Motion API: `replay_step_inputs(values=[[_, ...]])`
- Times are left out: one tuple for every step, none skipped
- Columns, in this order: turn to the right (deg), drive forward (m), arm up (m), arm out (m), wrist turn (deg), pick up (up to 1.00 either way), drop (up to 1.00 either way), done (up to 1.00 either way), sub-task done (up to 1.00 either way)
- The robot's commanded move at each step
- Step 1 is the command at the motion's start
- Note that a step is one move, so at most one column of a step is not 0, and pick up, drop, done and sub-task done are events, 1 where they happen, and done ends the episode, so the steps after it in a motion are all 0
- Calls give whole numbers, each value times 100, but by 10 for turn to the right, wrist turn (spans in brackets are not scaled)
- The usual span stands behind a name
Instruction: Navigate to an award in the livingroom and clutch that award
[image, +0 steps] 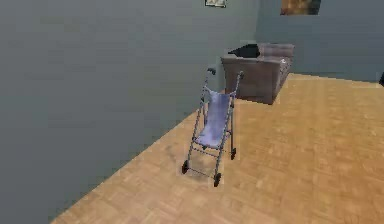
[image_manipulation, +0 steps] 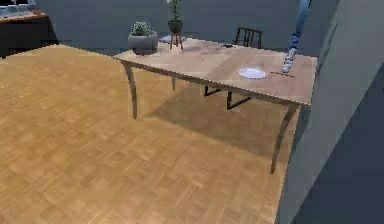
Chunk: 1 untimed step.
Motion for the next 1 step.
replay_step_inputs(values=[[300, 0, 0, 0, 0, 0, 0, 0, 0]])
